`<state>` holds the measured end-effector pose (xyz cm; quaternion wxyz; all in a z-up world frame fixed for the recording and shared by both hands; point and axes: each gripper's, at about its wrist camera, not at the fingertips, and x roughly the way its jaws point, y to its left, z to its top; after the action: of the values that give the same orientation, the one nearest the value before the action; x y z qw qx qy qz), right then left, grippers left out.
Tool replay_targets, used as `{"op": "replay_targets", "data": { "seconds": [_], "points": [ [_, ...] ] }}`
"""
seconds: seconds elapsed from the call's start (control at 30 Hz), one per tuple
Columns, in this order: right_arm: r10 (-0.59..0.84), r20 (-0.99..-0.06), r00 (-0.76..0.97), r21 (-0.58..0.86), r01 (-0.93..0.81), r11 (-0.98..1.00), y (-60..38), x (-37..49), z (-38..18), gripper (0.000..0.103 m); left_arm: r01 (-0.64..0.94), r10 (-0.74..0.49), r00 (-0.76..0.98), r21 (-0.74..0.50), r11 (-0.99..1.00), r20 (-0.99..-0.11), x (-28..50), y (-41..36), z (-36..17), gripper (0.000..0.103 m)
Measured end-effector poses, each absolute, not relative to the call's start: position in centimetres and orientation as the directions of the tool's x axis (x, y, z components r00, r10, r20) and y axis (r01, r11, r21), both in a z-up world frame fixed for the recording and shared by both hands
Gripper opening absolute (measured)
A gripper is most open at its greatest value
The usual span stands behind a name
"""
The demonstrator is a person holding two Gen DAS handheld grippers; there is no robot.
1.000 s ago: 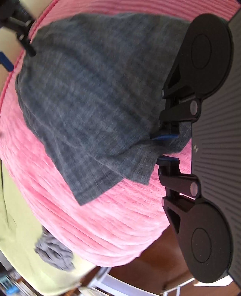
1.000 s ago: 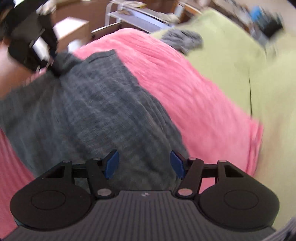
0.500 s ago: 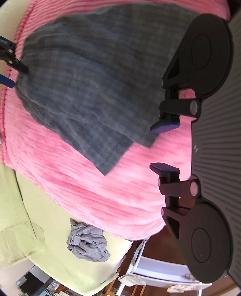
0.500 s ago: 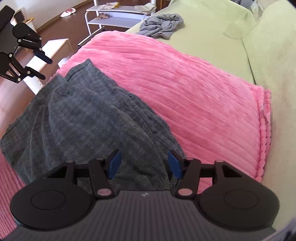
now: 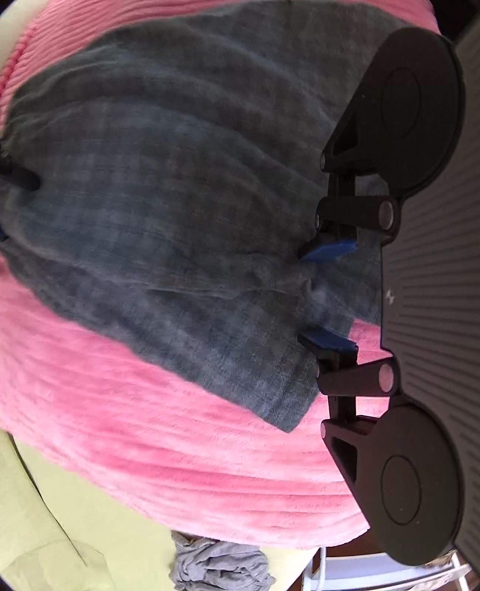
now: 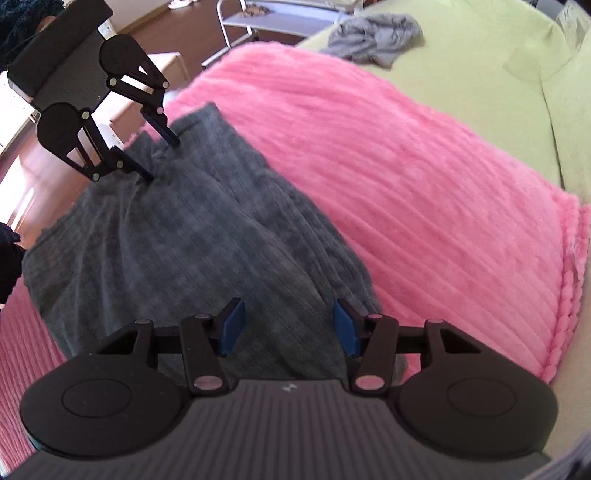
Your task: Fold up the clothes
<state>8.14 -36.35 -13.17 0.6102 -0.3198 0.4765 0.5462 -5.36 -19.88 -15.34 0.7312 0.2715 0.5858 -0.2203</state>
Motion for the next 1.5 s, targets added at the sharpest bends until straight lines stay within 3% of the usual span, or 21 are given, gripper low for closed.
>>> {"op": "replay_targets", "data": {
  "seconds": [0.03,0.1,0.13,0.17,0.3,0.47,0.63,0.73,0.8,0.87,0.9,1.0,1.1,1.13,1.17,1.2,1.27,1.5],
  "points": [
    [0.355,-0.932,-0.074,0.154,-0.967,0.204,-36.6,8.4,-13.7,0.047,0.646,-0.008,0.223,0.142,0.750,-0.975,-5.6,-19.9,-15.3,0.041],
    [0.365,-0.928,-0.080,0.163,-0.965,0.204,-36.9,8.3,-13.8,0.039,0.651,-0.011,0.228,0.144,0.745,-0.974,-5.9,-19.9,-15.4,0.020],
    [0.370,-0.926,-0.081,0.166,-0.965,0.204,-37.1,8.3,-13.8,0.023,0.653,-0.003,0.234,0.155,0.742,-0.972,-6.1,-20.0,-15.4,0.009],
    [0.375,-0.923,-0.083,0.169,-0.964,0.204,-37.2,8.2,-13.8,0.014,0.655,0.007,0.244,0.170,0.736,-0.970,-6.3,-20.0,-15.4,0.008],
    [0.413,-0.909,-0.053,0.150,-0.967,0.207,-38.1,7.4,-12.1,0.008,0.677,0.042,0.333,0.269,0.685,-0.942,-7.6,-20.5,-14.1,0.004],
    [0.465,-0.883,0.056,0.081,-0.960,0.270,-40.2,6.0,-8.6,0.006,0.660,0.083,0.435,0.381,0.647,-0.897,-7.2,-20.4,-12.6,0.000],
    [0.426,-0.889,0.167,0.012,-0.923,0.385,-41.0,7.6,-9.5,0.006,0.636,0.176,0.462,0.463,0.617,-0.869,-4.6,-19.8,-13.9,0.000],
    [0.392,-0.905,0.168,-0.009,-0.927,0.375,-40.5,7.7,-10.9,0.006,0.665,0.123,0.423,0.400,0.631,-0.898,-4.7,-19.2,-13.6,0.004],
    [0.386,-0.905,0.180,-0.026,-0.928,0.372,-40.2,7.6,-11.2,0.007,0.687,0.042,0.382,0.314,0.655,-0.923,-5.3,-18.6,-12.6,0.017],
    [0.381,-0.906,0.183,-0.034,-0.930,0.366,-40.0,7.4,-11.5,0.007,0.711,-0.062,0.329,0.203,0.674,-0.942,-6.1,-17.7,-11.5,0.050],
    [0.380,-0.906,0.184,-0.035,-0.930,0.367,-40.0,7.4,-11.6,0.007,0.715,-0.078,0.326,0.191,0.672,-0.942,-6.1,-17.7,-11.5,0.054],
    [0.377,-0.908,0.182,-0.032,-0.929,0.370,-40.1,7.3,-11.6,0.010,0.736,-0.075,0.322,0.200,0.647,-0.944,-5.5,-18.4,-12.3,0.054],
    [0.372,-0.910,0.183,-0.036,-0.928,0.370,-39.9,7.1,-11.7,0.011,0.767,-0.084,0.268,0.159,0.622,-0.960,-4.5,-19.1,-13.7,0.049],
    [0.369,-0.911,0.184,-0.039,-0.929,0.368,-39.9,7.0,-11.6,0.011,0.779,-0.084,0.249,0.147,0.609,-0.965,-4.4,-19.2,-14.1,0.033],
    [0.367,-0.912,0.184,-0.040,-0.930,0.367,-39.9,6.9,-11.6,0.011,0.793,-0.083,0.231,0.139,0.593,-0.969,-4.5,-19.2,-14.4,0.010],
    [0.365,-0.913,0.183,-0.041,-0.930,0.365,-39.9,6.9,-11.7,0.011,0.806,-0.071,0.222,0.142,0.575,-0.973,-4.5,-19.4,-14.9,0.005],
    [0.363,-0.914,0.180,-0.038,-0.930,0.365,-40.0,6.6,-11.8,0.011,0.828,-0.054,0.234,0.170,0.535,-0.971,-5.0,-19.7,-15.3,0.000],
    [0.394,-0.891,0.226,-0.065,-0.922,0.382,-40.6,5.1,-10.3,0.005,0.817,-0.072,0.310,0.227,0.529,-0.948,-6.7,-19.1,-11.7,0.000]
  ]
}}
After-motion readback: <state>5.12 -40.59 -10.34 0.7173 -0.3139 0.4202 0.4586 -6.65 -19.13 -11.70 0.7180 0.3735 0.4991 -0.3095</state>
